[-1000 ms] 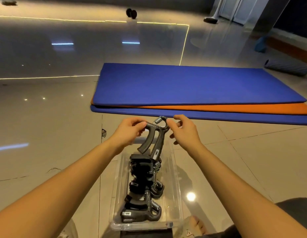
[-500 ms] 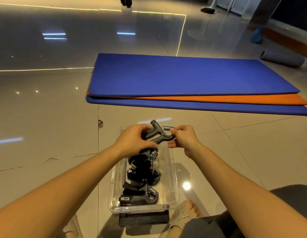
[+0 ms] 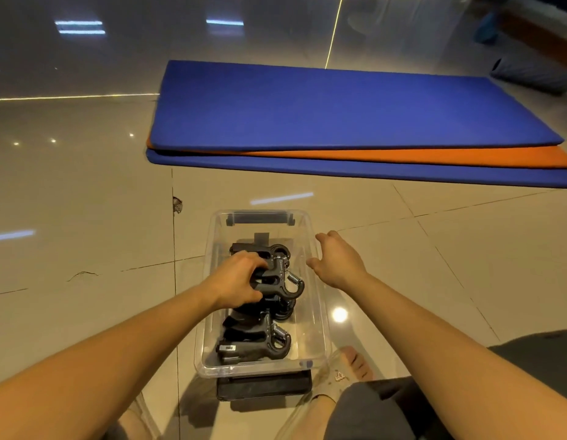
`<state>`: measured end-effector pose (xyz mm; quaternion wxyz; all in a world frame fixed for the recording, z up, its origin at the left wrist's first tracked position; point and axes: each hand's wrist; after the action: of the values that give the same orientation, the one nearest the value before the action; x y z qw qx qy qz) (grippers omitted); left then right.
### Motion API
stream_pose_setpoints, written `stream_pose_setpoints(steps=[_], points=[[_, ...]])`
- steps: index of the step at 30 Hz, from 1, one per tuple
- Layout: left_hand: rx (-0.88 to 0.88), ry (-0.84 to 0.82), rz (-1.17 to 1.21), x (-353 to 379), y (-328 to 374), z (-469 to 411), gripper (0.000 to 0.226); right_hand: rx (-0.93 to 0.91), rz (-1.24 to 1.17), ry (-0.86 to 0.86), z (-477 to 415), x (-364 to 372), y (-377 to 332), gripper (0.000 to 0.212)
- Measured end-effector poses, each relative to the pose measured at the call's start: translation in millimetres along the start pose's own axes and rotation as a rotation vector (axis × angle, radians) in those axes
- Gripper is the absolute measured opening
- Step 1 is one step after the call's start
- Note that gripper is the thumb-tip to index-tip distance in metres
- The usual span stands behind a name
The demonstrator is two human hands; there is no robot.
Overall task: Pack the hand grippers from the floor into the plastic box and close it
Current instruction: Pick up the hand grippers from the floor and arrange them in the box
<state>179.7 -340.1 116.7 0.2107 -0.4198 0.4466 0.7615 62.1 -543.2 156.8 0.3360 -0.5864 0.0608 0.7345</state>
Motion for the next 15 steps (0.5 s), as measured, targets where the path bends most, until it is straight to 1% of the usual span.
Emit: stream_pose_setpoints(steps=[2,5,9,12,15], points=[[0.004,-0.027,-0.032,10.5,-2.4,-6.4,0.058,-0.001,0.004,-0.035,-1.8,2.3,2.1,0.048],[0.013,-0.076,-0.056,22.0,-6.9,-15.8,0.049,-0.017,0.017,-0.061,-4.4,5.7,4.3,0.040],[0.019,-0.104,-0.145,32.7,-11.9,-26.5,0.048,-0.036,0.030,-0.054,-7.4,5.9,6.9,0.043],[0.009,-0.115,-0.251,37.7,-16.8,-29.6,0.053,-0.048,0.038,-0.052,-7.6,8.3,10.3,0.045],[-0.023,-0.126,-0.296,40.6,-20.0,-30.1,0.055,-0.039,0.036,-0.051,-7.7,9.5,13.5,0.059]])
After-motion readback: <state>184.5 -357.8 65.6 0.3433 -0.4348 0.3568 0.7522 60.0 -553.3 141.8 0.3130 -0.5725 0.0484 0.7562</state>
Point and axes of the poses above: each hand's wrist, its own z-axis away from the middle knuckle, its own x-axis out of the palm, y = z × x, and after that the axes turned 3 degrees about -y, right-handed
